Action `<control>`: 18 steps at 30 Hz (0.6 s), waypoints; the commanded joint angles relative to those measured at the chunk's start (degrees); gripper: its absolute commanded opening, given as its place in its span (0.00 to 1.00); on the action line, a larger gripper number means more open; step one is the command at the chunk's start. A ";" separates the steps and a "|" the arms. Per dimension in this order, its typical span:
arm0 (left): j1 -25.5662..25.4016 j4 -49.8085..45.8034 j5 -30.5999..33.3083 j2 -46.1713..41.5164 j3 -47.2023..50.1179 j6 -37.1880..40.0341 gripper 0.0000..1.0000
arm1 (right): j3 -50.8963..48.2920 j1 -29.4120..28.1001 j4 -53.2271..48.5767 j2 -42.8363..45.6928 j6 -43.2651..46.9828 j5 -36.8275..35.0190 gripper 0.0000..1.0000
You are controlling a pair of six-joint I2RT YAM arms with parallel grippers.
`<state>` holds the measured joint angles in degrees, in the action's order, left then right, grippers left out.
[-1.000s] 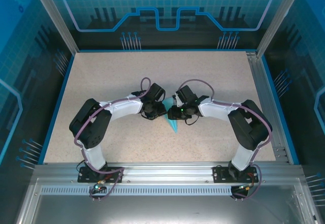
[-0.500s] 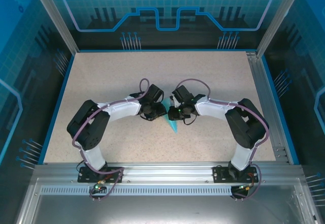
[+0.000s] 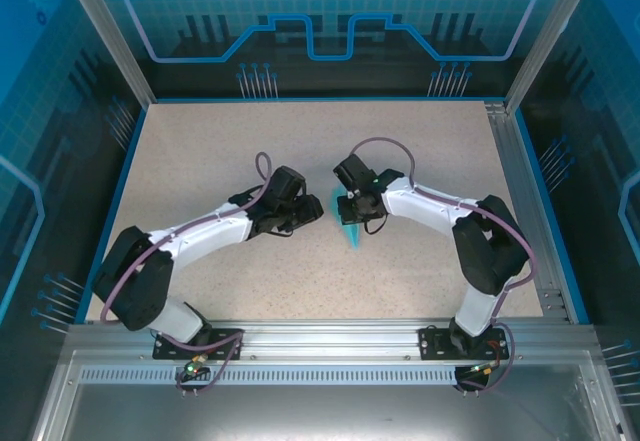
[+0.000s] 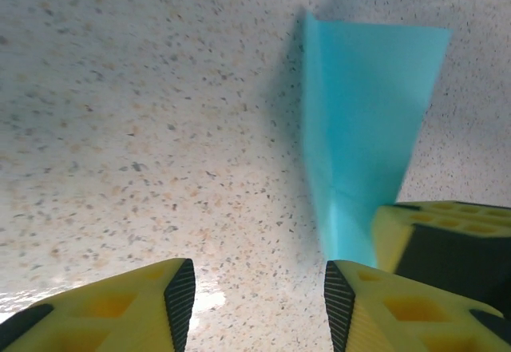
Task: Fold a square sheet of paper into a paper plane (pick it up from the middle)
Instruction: Move a paper plane to the center of the table.
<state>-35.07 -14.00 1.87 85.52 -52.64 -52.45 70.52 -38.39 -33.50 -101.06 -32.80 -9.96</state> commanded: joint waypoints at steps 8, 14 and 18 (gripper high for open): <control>0.87 -2.26 6.53 -3.82 2.96 -1.34 0.53 | 7.38 -1.41 -8.44 -4.16 -5.04 -9.82 0.11; 1.31 -2.22 6.05 -3.28 3.61 -1.89 0.53 | 9.34 -1.44 -7.39 -8.77 -6.14 -7.40 0.13; 1.49 -2.50 5.96 -2.91 3.34 -1.60 0.54 | 8.73 -1.26 -6.69 -10.33 -6.80 -6.35 0.15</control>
<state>-34.06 -15.18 6.70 82.98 -49.63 -53.71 78.74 -38.65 -39.83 -110.41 -38.02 -17.19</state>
